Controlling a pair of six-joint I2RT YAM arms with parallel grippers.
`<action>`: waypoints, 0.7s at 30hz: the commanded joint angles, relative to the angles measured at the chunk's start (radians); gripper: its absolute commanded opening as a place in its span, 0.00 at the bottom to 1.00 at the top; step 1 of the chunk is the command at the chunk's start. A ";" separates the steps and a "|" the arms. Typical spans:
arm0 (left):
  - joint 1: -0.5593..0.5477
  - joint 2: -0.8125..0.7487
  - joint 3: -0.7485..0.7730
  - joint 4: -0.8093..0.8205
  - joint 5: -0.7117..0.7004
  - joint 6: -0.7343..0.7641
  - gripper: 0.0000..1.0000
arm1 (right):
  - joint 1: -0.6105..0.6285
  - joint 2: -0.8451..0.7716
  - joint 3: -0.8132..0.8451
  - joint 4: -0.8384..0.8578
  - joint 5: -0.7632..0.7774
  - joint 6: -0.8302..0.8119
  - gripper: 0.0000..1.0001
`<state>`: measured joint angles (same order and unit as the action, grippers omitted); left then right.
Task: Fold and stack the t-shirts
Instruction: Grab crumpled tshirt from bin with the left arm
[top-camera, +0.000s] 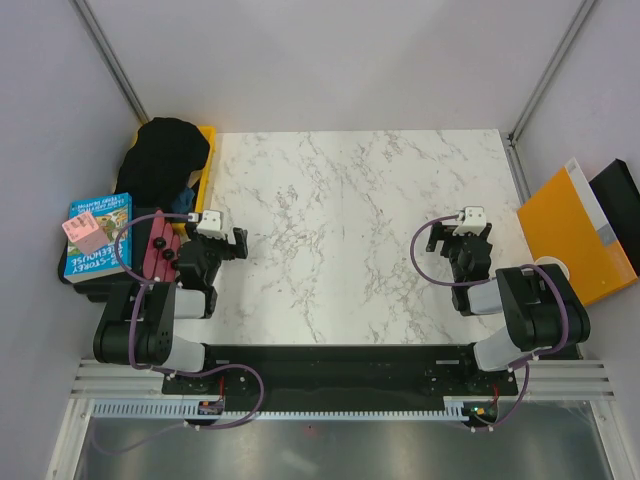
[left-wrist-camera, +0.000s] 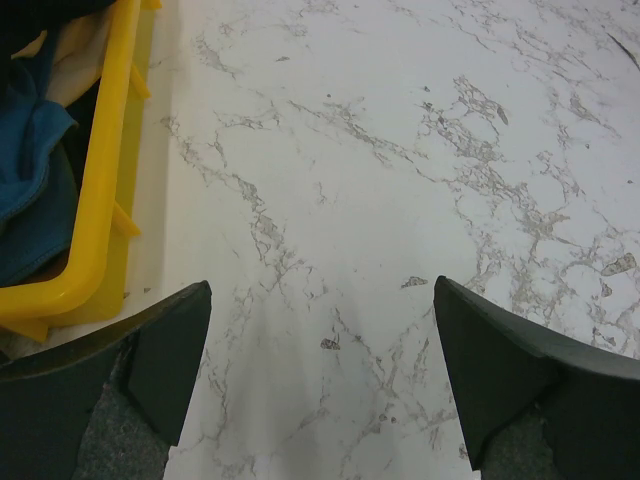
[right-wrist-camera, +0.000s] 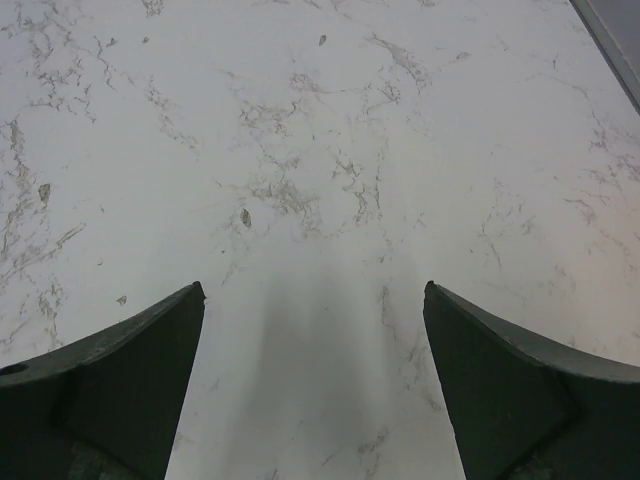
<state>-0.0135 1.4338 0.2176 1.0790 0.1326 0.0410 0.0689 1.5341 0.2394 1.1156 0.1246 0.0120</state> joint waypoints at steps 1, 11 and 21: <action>-0.002 0.004 0.016 0.036 -0.021 -0.027 1.00 | -0.003 -0.005 0.006 0.062 -0.019 0.011 0.98; -0.002 0.004 0.016 0.036 -0.021 -0.027 1.00 | -0.003 -0.006 0.005 0.066 -0.020 0.009 0.98; -0.002 -0.019 0.025 0.000 0.022 -0.009 1.00 | -0.003 -0.014 0.003 0.066 -0.025 0.008 0.98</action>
<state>-0.0135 1.4338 0.2176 1.0786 0.1333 0.0410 0.0689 1.5341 0.2394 1.1229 0.1242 0.0120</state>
